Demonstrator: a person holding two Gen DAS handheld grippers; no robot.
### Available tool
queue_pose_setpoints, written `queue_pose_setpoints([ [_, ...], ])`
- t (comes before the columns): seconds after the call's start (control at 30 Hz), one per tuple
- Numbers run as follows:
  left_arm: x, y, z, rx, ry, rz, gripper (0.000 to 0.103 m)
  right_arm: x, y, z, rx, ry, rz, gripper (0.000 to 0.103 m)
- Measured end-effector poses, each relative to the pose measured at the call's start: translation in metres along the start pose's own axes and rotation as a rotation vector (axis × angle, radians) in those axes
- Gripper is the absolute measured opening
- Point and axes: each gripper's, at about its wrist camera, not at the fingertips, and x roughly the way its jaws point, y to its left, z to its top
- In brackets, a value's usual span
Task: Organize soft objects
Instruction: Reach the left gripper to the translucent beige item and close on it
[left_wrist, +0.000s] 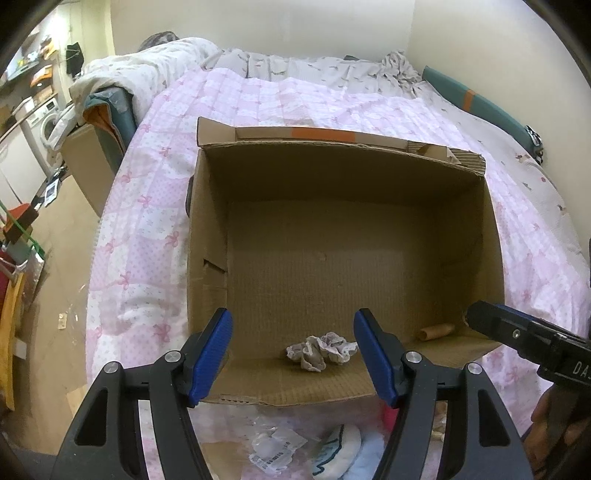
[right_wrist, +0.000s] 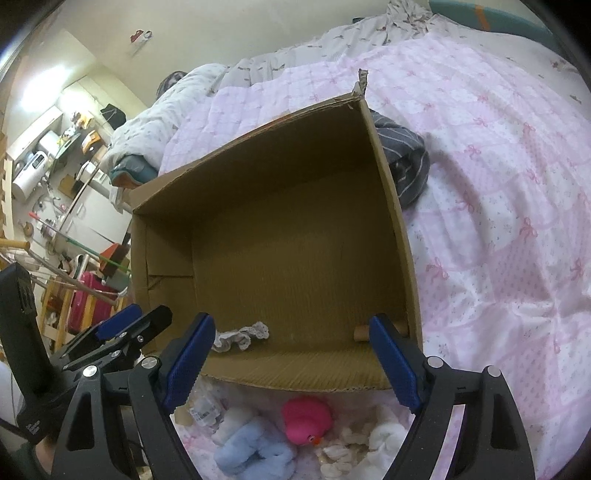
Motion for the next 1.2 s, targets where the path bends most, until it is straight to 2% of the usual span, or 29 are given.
queue_pose_setpoints([
  [0.17,-0.005,0.005,-0.001,-0.03,0.006,0.008,0.065,0.0,0.0,0.0,-0.002,-0.001,0.001,0.091],
  [0.27,-0.015,0.007,-0.002,-0.044,-0.008,-0.019,0.065,-0.001,0.0,0.0,-0.003,-0.006,-0.004,0.091],
  [0.37,-0.023,0.008,-0.003,-0.019,-0.017,0.007,0.065,-0.002,-0.001,-0.001,-0.002,-0.007,-0.015,0.091],
  [0.67,-0.049,0.035,-0.013,-0.037,-0.017,0.048,0.065,-0.012,-0.003,-0.007,-0.013,-0.016,-0.049,0.091],
  [0.97,-0.061,0.057,-0.033,-0.103,0.01,0.079,0.065,-0.035,-0.001,-0.02,-0.036,-0.043,-0.061,0.091],
  [1.03,-0.06,0.06,-0.036,-0.107,0.031,0.082,0.065,-0.04,-0.001,-0.024,-0.036,-0.049,-0.06,0.091],
  [1.2,-0.04,0.078,-0.054,-0.183,0.177,0.063,0.065,-0.052,-0.003,-0.034,-0.01,-0.054,-0.04,0.091],
])
